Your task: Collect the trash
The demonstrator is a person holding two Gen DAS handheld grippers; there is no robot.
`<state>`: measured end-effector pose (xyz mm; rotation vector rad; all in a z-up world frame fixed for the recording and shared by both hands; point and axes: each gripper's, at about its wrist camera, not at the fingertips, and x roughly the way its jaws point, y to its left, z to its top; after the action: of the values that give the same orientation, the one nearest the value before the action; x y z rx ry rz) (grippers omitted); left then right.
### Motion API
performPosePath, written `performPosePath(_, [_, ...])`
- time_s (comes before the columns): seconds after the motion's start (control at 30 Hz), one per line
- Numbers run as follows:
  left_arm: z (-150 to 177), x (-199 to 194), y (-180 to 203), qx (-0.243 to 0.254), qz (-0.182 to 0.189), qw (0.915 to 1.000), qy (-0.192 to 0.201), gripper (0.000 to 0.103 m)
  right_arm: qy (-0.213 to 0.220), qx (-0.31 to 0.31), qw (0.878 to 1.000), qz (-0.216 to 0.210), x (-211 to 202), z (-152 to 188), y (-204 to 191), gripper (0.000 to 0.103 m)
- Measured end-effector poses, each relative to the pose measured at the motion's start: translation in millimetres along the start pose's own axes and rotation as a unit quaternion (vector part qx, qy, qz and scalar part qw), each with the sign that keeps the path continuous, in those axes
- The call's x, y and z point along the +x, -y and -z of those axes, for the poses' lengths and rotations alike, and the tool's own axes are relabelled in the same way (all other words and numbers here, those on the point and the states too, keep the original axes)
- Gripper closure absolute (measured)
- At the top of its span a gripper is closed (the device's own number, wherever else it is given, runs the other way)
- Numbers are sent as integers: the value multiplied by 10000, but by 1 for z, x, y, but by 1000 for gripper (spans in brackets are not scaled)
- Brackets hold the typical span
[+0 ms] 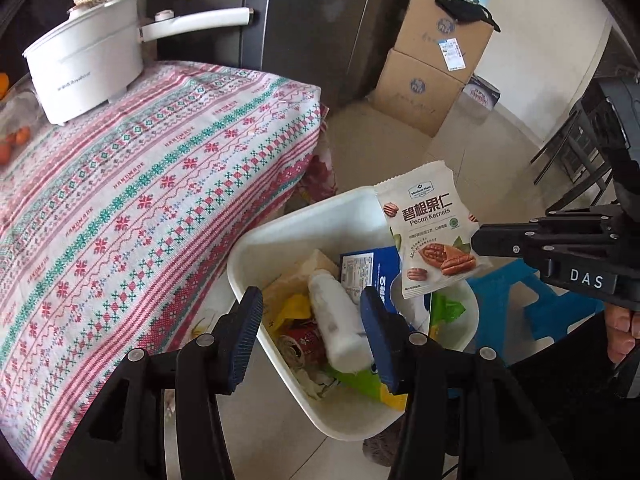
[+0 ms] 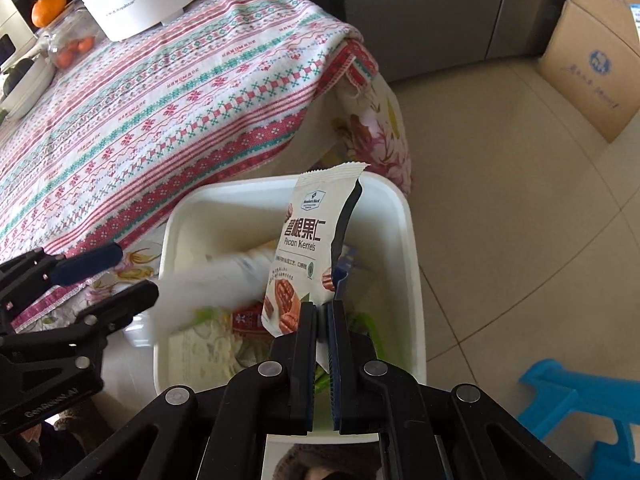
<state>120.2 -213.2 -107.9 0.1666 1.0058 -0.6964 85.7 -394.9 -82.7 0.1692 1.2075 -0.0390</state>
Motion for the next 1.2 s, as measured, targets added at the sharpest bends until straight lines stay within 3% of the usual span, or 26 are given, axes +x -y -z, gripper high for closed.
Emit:
performPosePath(0.33, [10,-17,-21,-319,-224,9992,-55,40,-27,-7,9999,-151,1,-2,-6,92])
performPosePath(0.4, [12,-20,-22,-316,-292,9991,-59,38,-20,69,9998,-199,1,-4,-6,82])
performPosePath(0.47, [14,-24,-20,-303,-397,9987,-48,34,25,165,9997,-171,-1,-5,-5,52])
performPosePath(0.63, [25,-44,-19,-457,-833,9955,24,19,229,240,9993,-189,-13,-3,-4,39])
performPosePath(0.83, [52,-71,-14,-774,-1248,9892,-1,4,924,-179,9955,60,-46,23,-25,10])
performPosePath(1.0, [79,-106,-6,-988,-1513,9830,336,0,1421,-574,9877,315,-64,56,-51,1])
performPosePath(1.2, [102,-144,7,-979,-2050,9700,863,0,1795,-774,9800,364,-79,91,-74,1])
